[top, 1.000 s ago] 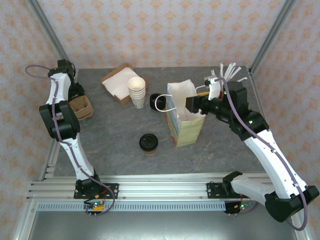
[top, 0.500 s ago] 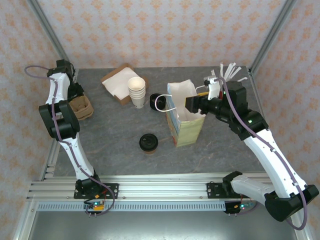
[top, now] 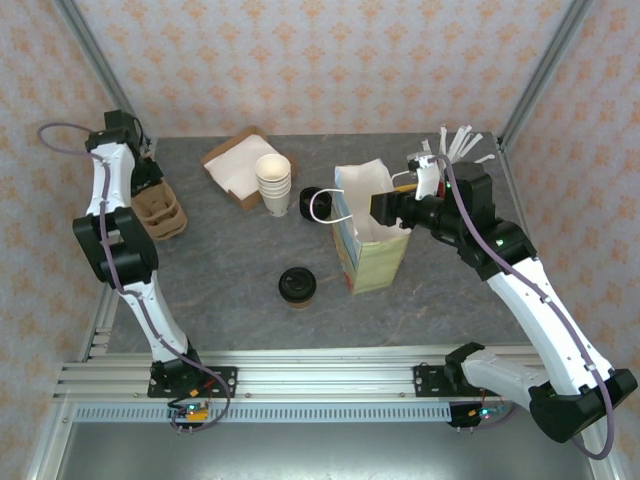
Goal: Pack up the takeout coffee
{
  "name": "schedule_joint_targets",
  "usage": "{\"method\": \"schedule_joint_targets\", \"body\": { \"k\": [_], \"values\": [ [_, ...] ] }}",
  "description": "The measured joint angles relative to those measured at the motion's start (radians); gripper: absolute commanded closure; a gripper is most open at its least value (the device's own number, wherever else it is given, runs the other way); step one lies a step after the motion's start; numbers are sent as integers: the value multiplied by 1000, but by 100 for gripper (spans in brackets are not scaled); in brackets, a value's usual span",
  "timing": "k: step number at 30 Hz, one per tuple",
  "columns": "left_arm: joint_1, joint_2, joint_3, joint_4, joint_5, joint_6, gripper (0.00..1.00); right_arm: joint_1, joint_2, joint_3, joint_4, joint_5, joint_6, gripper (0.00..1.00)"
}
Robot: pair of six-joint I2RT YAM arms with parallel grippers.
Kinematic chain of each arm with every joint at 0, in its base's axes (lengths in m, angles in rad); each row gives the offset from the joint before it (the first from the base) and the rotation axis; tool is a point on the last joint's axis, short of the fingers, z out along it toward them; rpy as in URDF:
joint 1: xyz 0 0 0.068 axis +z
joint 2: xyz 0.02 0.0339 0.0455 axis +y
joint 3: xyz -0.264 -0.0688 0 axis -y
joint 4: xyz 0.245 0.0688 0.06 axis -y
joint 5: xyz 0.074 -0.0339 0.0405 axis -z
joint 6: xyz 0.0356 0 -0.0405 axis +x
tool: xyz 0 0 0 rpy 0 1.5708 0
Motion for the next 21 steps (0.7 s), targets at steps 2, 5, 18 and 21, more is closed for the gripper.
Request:
{"method": "schedule_joint_targets", "body": {
  "k": [2, 5, 18, 21],
  "values": [
    [0, -26, 0, -2, 0, 0, 66, 0, 0, 0, 0, 0, 0, 27],
    [0, -60, 0, -8, 1, -2, 66, 0, 0, 0, 0, 0, 0, 27],
    [-334, -706, -353, 43, 65, -131, 66, 0, 13, 8, -8, 71, 54, 27],
    [-475, -787, -377, 40, 69, -160, 66, 0, 22, 10, -19, 96, 61, 27]
  ]
}}
